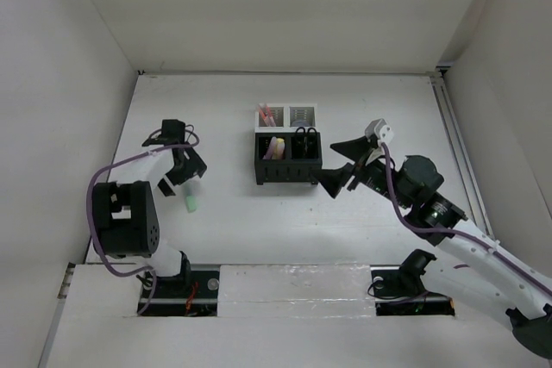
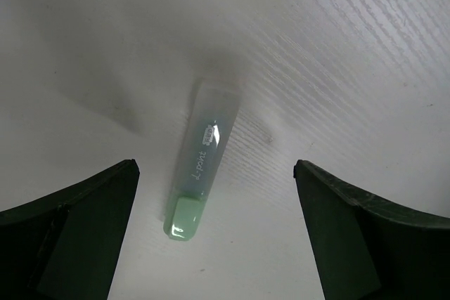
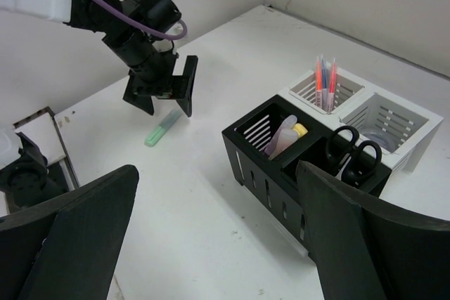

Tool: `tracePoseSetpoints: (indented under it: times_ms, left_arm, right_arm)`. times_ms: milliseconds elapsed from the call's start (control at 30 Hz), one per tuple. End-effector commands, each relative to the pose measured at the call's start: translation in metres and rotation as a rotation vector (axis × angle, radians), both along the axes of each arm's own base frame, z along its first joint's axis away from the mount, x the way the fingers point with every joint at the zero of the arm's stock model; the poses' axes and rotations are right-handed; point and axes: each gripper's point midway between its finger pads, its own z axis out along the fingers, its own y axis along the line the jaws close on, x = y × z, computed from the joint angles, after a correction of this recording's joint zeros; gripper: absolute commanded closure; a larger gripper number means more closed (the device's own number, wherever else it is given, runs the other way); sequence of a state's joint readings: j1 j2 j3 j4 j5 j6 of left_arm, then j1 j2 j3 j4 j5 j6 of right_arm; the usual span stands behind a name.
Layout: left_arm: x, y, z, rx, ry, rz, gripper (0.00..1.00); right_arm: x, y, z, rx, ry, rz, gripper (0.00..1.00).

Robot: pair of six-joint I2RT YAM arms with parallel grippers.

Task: Sort the stationery into containers
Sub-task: Grab a piece of stationery with the left arm

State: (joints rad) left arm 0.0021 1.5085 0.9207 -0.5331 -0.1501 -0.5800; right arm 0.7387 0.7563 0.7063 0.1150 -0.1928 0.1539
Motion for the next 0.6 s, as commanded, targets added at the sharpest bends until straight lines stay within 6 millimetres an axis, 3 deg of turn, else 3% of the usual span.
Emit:
tracePoseSetpoints:
  times_ms: [0, 200, 333, 433, 467, 500, 567]
  left_arm:
    - [0.004, 0.004, -0.002, 0.013, 0.015, -0.005, 0.10]
    - [-0.001, 0.001, -0.019, -0.002, 0.077, -0.009, 0.19]
    - [-0.008, 0.002, -0.032, 0.004, 0.128, 0.002, 0.35]
    - [-0.012, 0.002, -0.042, 0.003, 0.165, 0.002, 0.66]
    - [-0.015, 0.002, -0.048, 0.003, 0.188, 0.002, 0.90]
    - [-0.011, 0.001, -0.046, -0.006, 0.178, 0.000, 1.00]
    - [-0.013, -0.001, -0.044, -0.016, 0.181, -0.012, 1.00]
  right_arm:
    - [-0.005, -0.004, 0.028, 0.047, -0.067, 0.011, 0.00]
    - [-0.007, -0.007, 0.034, 0.060, -0.080, 0.002, 0.00]
    - [-0.007, -0.010, 0.037, 0.067, -0.086, -0.008, 0.00]
    - [-0.008, -0.011, 0.035, 0.067, -0.086, -0.008, 0.00]
    - [-0.010, -0.012, 0.037, 0.073, -0.093, -0.008, 0.00]
    - [-0.010, -0.012, 0.037, 0.073, -0.093, -0.008, 0.00]
    - [-0.013, -0.015, 0.039, 0.081, -0.102, -0.008, 0.00]
